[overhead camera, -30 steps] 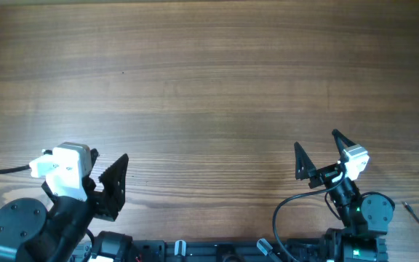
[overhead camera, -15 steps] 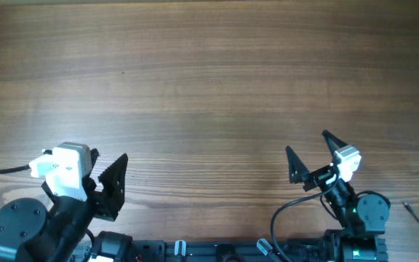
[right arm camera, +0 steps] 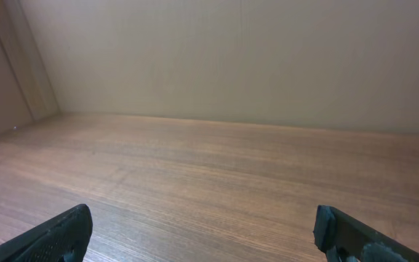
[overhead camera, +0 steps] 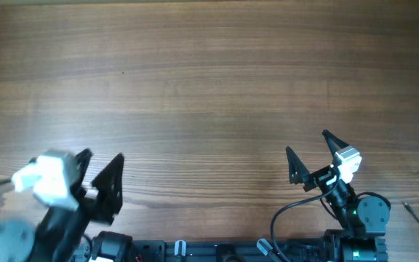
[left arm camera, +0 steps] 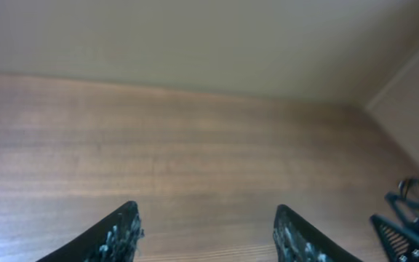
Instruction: Untangle cables
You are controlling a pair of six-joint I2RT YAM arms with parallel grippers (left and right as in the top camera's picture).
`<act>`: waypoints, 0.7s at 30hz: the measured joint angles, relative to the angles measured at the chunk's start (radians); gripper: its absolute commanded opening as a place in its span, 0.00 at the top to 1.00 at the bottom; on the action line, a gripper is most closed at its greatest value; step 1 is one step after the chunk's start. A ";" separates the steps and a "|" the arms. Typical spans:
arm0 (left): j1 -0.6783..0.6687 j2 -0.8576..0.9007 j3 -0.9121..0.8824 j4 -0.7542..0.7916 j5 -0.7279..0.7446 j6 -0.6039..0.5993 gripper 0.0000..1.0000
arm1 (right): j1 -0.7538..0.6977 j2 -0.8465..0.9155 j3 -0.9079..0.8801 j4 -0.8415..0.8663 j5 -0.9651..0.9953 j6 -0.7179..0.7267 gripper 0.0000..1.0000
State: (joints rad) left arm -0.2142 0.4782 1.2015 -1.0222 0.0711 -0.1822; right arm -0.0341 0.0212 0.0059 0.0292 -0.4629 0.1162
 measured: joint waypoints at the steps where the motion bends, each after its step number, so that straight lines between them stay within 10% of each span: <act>1: 0.000 -0.033 0.000 0.003 -0.006 -0.012 0.30 | 0.000 0.000 0.000 0.000 0.000 0.000 0.00; 7: 0.000 -0.247 0.003 -0.033 -0.022 -0.069 0.00 | 0.000 -0.001 0.000 0.000 0.000 0.000 0.00; 21: 0.000 -0.371 -0.034 -0.186 -0.052 -0.198 0.00 | 0.000 -0.001 0.000 0.000 0.000 0.000 0.00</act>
State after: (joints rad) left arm -0.2142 0.1070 1.1679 -1.2083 0.0193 -0.3801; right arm -0.0341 0.0200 0.0059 0.0292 -0.4625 0.1165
